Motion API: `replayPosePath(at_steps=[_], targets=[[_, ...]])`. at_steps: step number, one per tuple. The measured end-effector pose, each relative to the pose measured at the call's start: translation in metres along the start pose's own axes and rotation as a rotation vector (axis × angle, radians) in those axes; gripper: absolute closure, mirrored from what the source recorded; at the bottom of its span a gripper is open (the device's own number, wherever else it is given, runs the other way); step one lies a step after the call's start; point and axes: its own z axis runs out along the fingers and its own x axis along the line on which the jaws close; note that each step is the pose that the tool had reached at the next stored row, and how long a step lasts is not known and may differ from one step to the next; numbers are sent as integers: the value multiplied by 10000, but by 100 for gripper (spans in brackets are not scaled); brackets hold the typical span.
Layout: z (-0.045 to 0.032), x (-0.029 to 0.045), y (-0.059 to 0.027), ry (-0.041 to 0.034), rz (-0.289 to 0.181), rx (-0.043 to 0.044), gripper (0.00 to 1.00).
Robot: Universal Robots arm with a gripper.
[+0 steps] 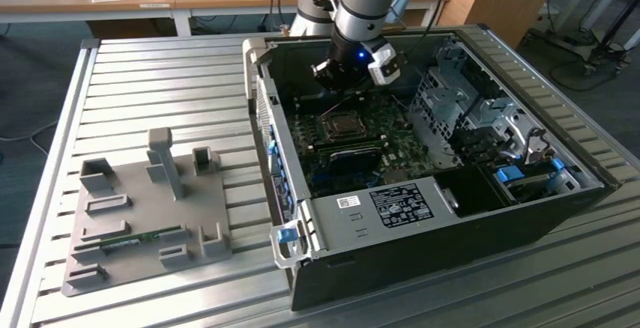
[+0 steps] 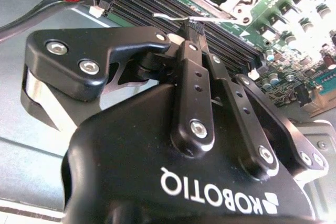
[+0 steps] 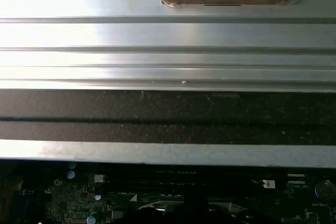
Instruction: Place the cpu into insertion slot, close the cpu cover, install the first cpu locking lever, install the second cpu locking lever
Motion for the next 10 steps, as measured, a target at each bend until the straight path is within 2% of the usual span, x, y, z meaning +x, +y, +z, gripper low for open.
replayPosePath(at_steps=[10], targets=[[15, -20, -2, -2, 2, 14, 89]])
